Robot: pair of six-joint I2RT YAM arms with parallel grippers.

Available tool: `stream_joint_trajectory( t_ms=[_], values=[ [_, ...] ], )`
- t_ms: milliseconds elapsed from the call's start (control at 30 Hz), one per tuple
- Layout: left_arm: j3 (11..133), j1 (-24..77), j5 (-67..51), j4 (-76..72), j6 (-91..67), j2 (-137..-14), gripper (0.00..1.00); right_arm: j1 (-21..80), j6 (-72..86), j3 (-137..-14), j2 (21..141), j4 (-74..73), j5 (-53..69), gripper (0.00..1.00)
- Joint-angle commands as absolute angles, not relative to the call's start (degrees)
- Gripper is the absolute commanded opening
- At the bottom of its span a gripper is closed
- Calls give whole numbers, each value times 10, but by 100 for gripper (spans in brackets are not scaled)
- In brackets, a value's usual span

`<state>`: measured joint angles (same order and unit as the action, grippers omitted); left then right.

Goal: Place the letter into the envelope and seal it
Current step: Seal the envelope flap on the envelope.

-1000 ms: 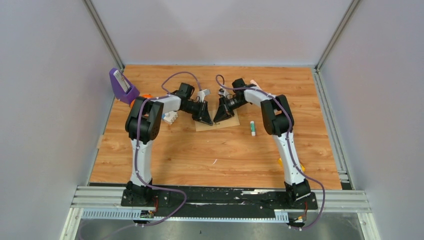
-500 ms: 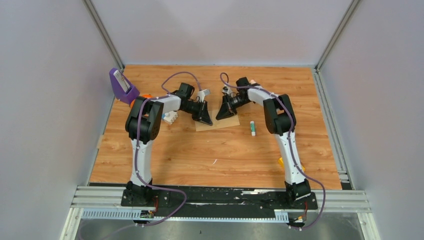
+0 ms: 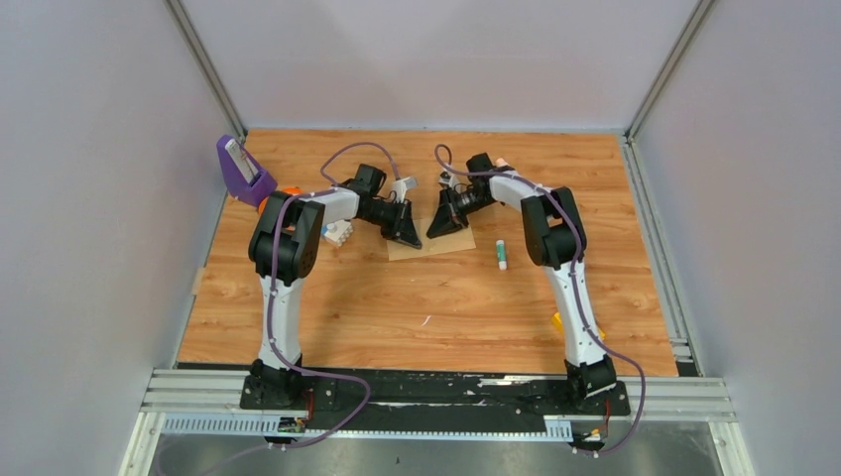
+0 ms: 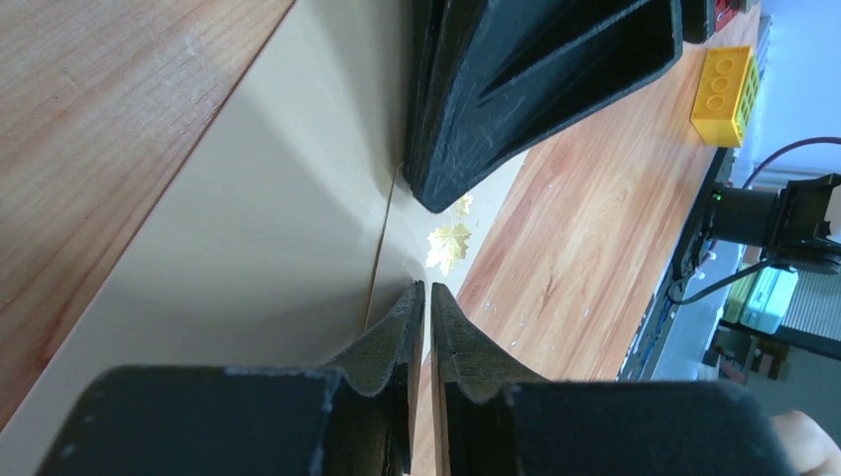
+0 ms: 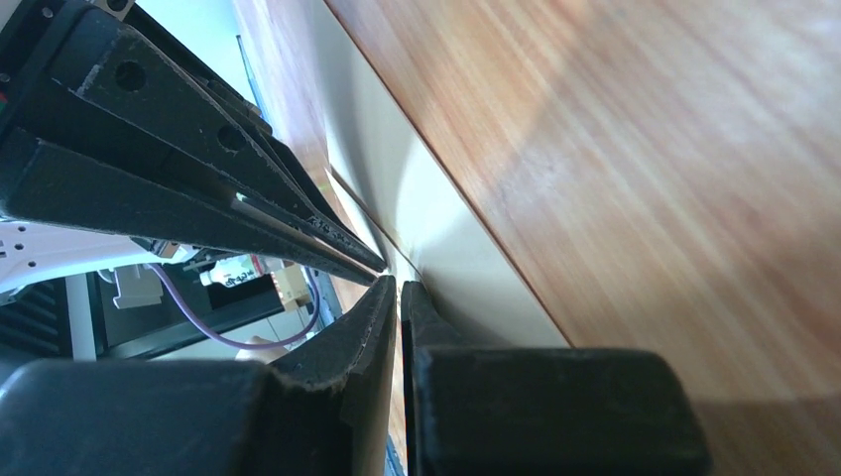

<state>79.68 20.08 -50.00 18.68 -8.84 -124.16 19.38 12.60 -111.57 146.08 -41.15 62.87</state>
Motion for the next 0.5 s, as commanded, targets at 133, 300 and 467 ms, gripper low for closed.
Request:
stream_joint_trajectory(
  t_ms=[133,300,467],
  values=[
    [791,215,-420,206,-62,-1262,17,217,122,-1127,1486,-396,597,9],
    [791,215,-420,206,-62,-1262,17,214,122,-1128,1487,-398,598,9],
    [790,215,-419,208,-60,-1259,17,191,131,-1136,1485,-397,609,9]
  ],
)
